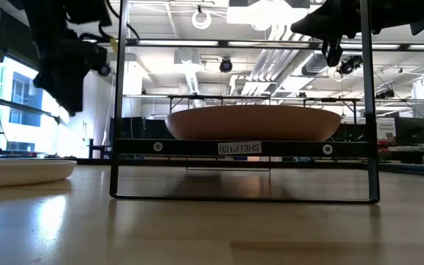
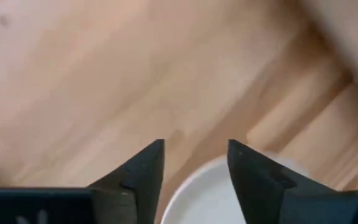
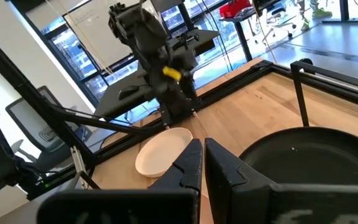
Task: Place and stack plates onto a shelf
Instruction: Stack the white plate on top of the light pink plate on the shelf
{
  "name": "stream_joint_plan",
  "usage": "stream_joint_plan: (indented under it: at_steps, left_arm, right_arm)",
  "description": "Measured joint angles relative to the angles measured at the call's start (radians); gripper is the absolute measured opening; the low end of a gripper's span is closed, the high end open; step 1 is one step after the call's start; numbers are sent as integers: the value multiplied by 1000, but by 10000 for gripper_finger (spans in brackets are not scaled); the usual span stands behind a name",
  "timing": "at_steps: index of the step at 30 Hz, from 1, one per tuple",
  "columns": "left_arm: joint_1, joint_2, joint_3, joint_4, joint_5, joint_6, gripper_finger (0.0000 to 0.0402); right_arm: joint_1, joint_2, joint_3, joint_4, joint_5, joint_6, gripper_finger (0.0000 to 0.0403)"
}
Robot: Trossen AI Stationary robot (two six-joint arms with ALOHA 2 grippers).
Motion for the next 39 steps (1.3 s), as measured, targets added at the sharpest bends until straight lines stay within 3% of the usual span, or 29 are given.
stream_joint_plan:
  at_steps: [11, 18, 26, 36, 39]
  left_arm:
    - [-153, 247, 0, -6, 104, 136, 200]
    - [-160, 400, 0, 21, 72, 186, 200]
    - [-156, 473, 1, 74, 50, 321, 200]
    - [-144, 567, 6, 106, 57, 348, 199]
    - [-143, 570, 5, 112, 78, 348, 181]
  right_arm:
    - [0, 0, 0, -14, 1, -7, 0]
    - [0, 0, 0, -33, 1, -8, 0]
    - [0, 0, 0, -47, 1, -9, 0]
    - [0, 0, 0, -53, 1, -9, 0]
    - [0, 0, 0, -53, 1, -6, 0]
